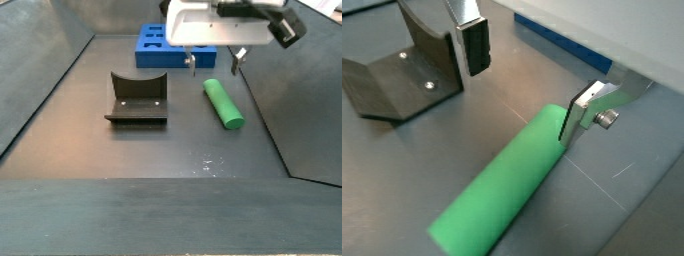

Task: Pick up the oval object. Move up. Place the oval object on the fixture. Regrasp the oval object. Move to above the board. Insert the oval object.
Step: Pick up the oval object.

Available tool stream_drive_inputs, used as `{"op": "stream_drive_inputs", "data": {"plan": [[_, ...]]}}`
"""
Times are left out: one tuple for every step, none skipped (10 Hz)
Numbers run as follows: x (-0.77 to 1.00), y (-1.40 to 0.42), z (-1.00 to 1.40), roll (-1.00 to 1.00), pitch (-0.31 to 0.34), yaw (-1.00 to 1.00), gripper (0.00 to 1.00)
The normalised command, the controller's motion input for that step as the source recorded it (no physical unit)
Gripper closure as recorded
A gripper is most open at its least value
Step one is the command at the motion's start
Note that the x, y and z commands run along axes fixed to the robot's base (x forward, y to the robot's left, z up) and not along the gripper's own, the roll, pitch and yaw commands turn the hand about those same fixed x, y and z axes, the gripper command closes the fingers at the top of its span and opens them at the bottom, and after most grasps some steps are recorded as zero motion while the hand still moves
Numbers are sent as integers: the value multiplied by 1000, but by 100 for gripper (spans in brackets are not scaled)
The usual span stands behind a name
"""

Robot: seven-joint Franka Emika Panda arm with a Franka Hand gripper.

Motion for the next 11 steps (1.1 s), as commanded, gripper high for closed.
{"op": "stream_drive_inputs", "data": {"plan": [[0, -149, -769, 0, -93, 143, 0], [0, -111, -760, 0, -79, 126, 0], [0, -66, -766, 0, -83, 109, 0], [0, -49, -783, 0, -87, 103, 0], [0, -17, -771, -13, -84, 100, 0], [0, 0, -754, -16, -86, 89, 0], [-3, 0, -606, 31, -44, 74, 0], [-14, 0, 0, 0, -19, 0, 0], [0, 0, -23, 0, 0, 0, 0], [0, 0, 0, 0, 0, 0, 100], [0, 0, 0, 0, 0, 0, 100]]}}
